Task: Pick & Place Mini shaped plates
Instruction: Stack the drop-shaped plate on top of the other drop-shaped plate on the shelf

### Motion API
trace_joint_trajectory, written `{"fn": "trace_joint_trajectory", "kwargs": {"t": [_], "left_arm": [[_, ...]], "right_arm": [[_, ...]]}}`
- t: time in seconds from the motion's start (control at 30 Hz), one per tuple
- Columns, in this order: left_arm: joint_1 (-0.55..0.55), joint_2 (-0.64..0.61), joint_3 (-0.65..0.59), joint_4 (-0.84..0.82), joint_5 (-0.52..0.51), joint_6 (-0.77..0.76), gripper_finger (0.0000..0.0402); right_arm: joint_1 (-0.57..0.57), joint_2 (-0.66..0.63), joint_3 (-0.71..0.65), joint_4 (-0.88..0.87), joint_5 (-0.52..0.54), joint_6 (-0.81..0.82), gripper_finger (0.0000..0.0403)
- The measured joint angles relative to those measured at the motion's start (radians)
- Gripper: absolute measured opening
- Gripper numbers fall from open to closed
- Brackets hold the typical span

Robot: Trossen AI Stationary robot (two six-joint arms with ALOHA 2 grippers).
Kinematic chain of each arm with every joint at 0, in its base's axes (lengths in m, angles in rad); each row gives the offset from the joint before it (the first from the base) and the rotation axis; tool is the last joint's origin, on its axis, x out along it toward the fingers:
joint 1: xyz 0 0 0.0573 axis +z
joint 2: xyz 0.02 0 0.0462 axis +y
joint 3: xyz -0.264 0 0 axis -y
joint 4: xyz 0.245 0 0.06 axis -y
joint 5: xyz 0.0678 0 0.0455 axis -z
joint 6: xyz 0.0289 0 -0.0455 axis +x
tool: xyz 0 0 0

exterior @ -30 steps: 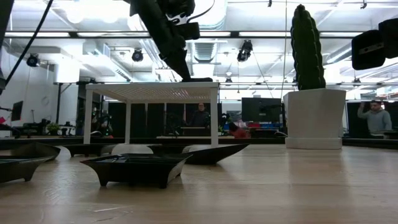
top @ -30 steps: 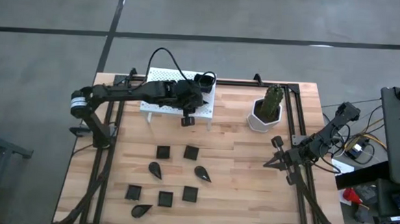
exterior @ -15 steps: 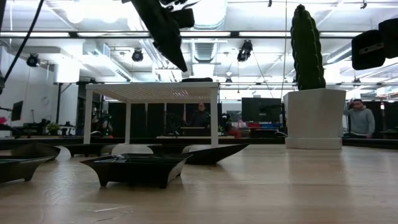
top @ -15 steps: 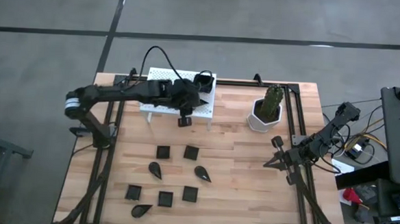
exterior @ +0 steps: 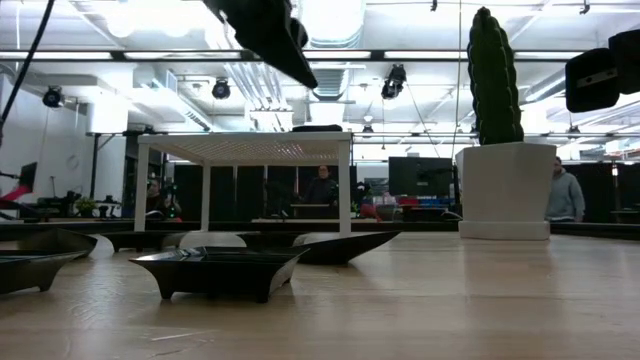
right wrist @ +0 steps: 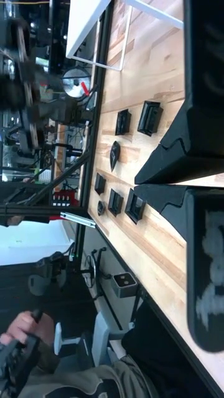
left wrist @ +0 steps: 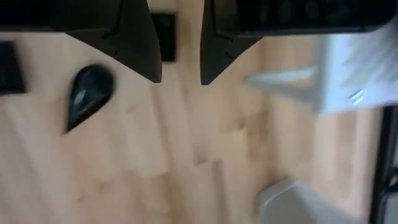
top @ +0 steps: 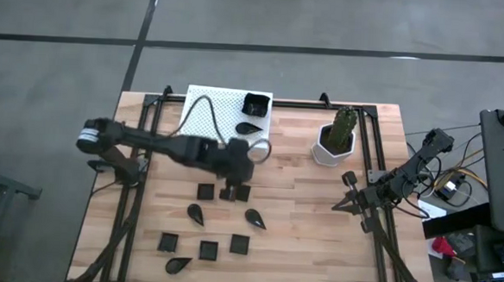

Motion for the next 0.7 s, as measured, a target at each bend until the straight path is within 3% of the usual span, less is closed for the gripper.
{"fn": "trace_joint_trajectory", "kwargs": {"t": [0.27,0.47,0.7], "left_arm": [[-0.14,0.002,-0.169,0.255,0.0,-0.009,0.0101],[-0.184,0.003,-0.317,0.516,-0.002,-0.015,0.0101],[-0.224,0.008,-0.445,0.661,0.005,-0.066,0.0099]], "right_arm": [[0.0,0.0,0.0,0.0,0.0,0.001,0.0008],[0.0,0.0,0.0,0.0,0.0,0.0,0.0008],[0.0,0.0,0.0,0.0,0.0,0.001,0.0008]]}}
